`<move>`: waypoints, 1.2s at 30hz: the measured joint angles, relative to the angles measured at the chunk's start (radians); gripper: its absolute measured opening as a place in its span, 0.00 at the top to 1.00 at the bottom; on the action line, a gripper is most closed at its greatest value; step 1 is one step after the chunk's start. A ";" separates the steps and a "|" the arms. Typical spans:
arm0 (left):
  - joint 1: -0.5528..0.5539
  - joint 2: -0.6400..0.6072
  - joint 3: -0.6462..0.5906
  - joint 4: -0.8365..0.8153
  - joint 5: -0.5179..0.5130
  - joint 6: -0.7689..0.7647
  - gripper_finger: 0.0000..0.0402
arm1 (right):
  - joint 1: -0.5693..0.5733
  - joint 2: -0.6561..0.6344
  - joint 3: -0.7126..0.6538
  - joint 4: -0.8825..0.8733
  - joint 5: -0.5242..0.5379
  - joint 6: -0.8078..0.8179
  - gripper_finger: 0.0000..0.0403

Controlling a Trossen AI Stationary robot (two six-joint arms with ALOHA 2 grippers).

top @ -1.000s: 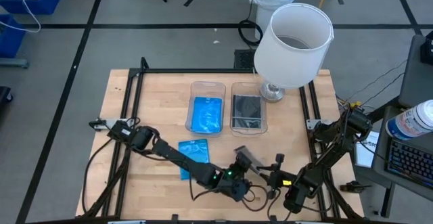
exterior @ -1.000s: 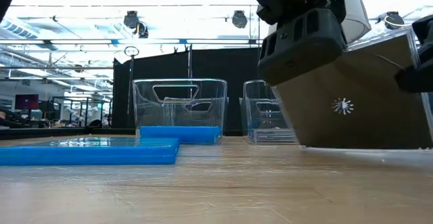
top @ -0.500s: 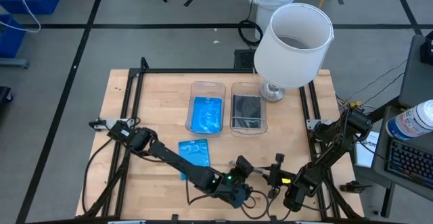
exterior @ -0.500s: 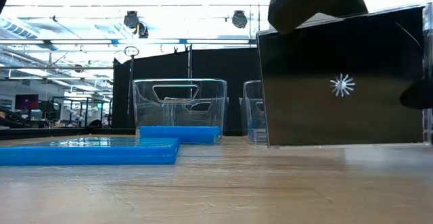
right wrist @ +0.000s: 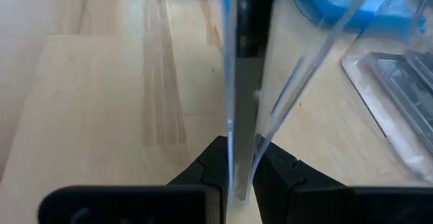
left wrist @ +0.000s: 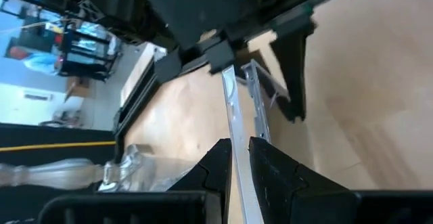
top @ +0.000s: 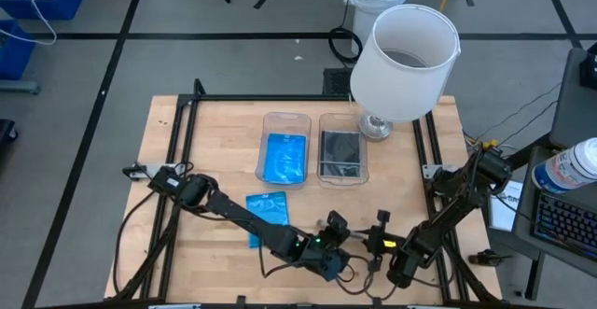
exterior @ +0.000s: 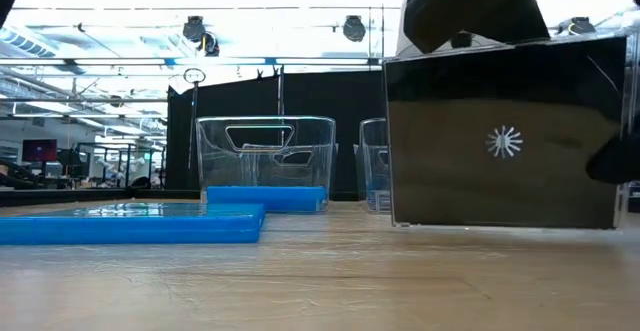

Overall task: Pick & place jewel cases by type
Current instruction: Put the black cd case into the right transparent bin

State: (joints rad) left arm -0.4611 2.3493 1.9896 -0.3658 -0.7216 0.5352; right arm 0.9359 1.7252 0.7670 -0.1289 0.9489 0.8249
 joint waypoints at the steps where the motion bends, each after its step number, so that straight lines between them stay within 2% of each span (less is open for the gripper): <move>1: 0.000 0.000 0.000 0.000 0.010 -0.006 0.84 | -0.008 0.000 0.000 0.000 -0.014 0.000 0.89; 5: 0.001 0.000 0.000 -0.004 0.040 -0.026 0.84 | -0.028 -0.002 0.001 0.004 -0.047 -0.009 0.91; 25: 0.006 -0.070 -0.004 -0.073 0.159 -0.127 0.84 | -0.034 -0.002 -0.003 0.011 -0.061 0.005 0.92; 31: -0.006 -0.110 -0.003 -0.118 0.134 -0.155 0.84 | -0.034 -0.002 -0.003 0.005 -0.061 0.029 0.92; 36: -0.054 -0.159 -0.003 -0.212 0.023 -0.146 0.84 | -0.034 -0.002 -0.009 0.000 -0.059 0.052 0.93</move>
State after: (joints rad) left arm -0.5151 2.1905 1.9862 -0.5777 -0.6984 0.3887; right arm 0.9024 1.7237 0.7582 -0.1290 0.8900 0.8768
